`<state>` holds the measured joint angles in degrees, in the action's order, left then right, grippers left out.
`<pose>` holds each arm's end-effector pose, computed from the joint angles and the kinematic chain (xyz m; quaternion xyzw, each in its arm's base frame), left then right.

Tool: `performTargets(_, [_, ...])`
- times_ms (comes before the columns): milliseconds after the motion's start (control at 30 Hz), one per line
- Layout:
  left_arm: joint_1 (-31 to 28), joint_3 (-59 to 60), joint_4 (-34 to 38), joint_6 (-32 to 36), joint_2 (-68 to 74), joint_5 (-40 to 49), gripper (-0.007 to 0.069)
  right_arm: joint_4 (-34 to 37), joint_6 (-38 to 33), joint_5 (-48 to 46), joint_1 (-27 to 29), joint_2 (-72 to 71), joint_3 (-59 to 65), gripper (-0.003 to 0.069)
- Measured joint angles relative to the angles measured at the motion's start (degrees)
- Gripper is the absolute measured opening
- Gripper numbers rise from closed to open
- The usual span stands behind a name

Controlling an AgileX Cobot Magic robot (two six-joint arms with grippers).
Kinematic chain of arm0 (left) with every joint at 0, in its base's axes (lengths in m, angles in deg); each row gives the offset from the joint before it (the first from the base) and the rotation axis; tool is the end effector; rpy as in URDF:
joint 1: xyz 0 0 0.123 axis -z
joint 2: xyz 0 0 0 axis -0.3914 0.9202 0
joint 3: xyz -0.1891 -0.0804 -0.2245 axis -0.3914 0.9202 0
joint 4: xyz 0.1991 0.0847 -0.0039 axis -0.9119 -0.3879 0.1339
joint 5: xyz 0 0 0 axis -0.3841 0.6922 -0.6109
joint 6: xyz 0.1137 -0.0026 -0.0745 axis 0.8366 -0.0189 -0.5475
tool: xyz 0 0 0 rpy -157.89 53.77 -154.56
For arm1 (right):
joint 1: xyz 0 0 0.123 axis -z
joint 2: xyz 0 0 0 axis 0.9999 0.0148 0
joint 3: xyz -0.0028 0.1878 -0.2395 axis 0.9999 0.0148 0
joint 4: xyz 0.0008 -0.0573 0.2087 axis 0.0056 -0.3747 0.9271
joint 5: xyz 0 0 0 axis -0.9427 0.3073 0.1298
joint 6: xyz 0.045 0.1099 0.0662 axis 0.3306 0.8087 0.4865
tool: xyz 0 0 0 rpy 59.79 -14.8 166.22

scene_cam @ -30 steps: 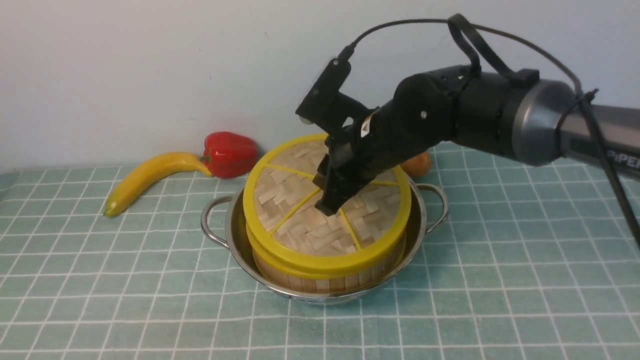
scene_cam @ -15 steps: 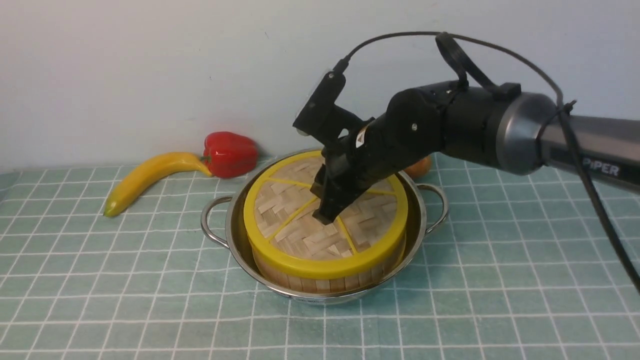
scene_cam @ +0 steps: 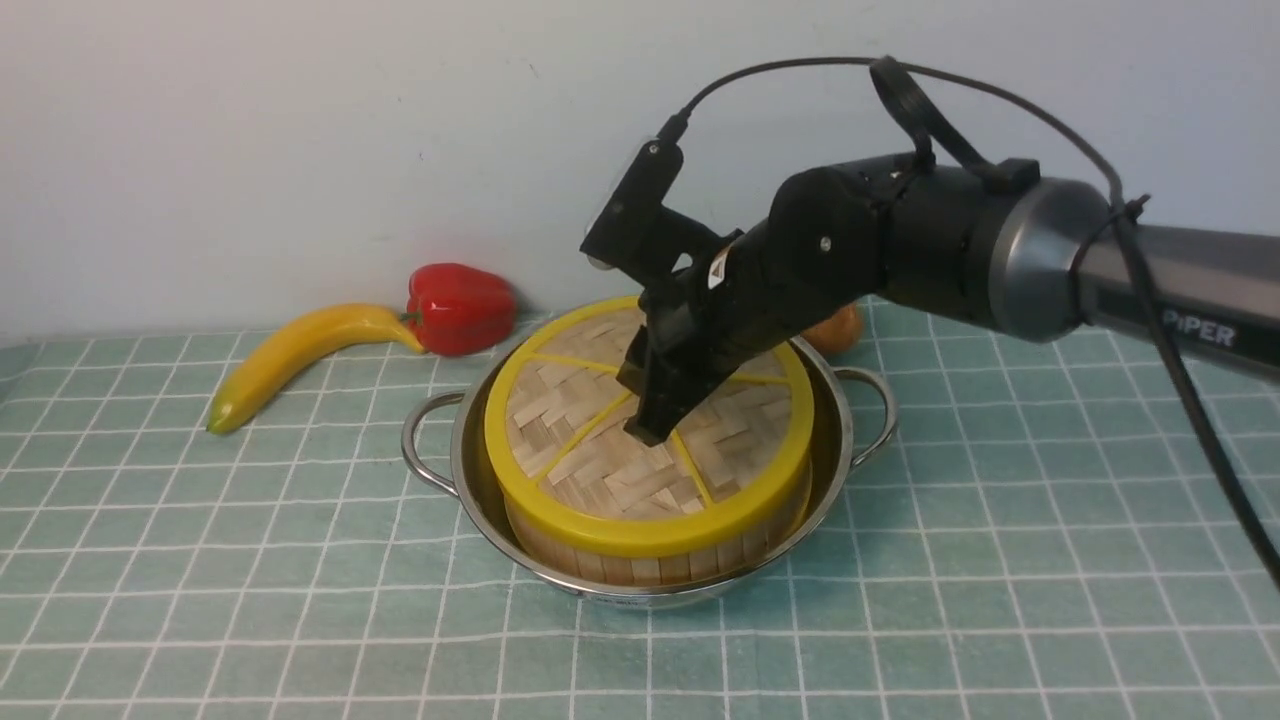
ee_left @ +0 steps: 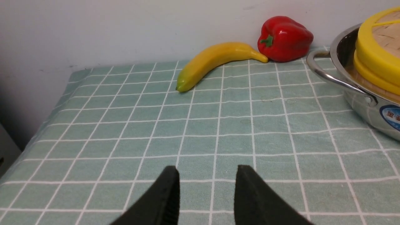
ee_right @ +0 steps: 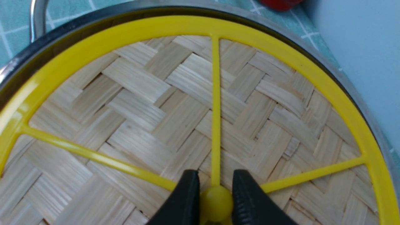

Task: Place the steamer in the pot on the blue tablecloth, and put the lid on the steamer.
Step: 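Place the bamboo steamer lid onto the steamer basket in the pot with the right gripper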

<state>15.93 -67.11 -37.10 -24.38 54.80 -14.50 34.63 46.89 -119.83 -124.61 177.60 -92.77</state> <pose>0.0415 0.0045 0.1688 -0.0047 0.7928 0.0684 0.6056 0.3697 0.2890 0.2226 -0.4864 0.8155 0.1054 0.2953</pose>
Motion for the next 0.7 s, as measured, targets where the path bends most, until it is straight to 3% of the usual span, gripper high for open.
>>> performTargets(700, [0.0, 0.0, 0.0, 0.0, 0.0, 0.0, 0.0243, 0.6, -0.1, -0.5, 0.4, 0.3, -0.7, 0.0147])
